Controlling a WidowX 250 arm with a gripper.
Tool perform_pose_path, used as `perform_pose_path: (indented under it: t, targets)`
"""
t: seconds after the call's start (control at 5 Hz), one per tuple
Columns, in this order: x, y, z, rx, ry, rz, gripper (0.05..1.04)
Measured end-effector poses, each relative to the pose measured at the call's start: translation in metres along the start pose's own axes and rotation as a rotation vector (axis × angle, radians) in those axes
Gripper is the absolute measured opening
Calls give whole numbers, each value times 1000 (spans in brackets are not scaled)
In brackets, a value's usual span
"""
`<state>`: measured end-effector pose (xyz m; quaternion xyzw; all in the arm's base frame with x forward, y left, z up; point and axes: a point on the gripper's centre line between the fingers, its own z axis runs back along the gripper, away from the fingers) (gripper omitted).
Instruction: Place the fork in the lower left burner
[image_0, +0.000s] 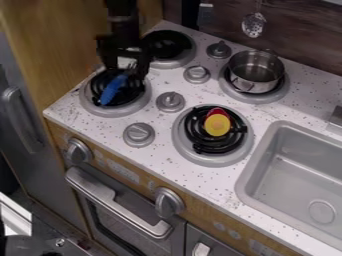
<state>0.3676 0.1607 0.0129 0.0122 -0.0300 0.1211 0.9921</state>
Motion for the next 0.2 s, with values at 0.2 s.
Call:
perform_pose_path:
  t: [0.2]
  targets:
    - [-19, -19, 16, -6, -11, -78, 991]
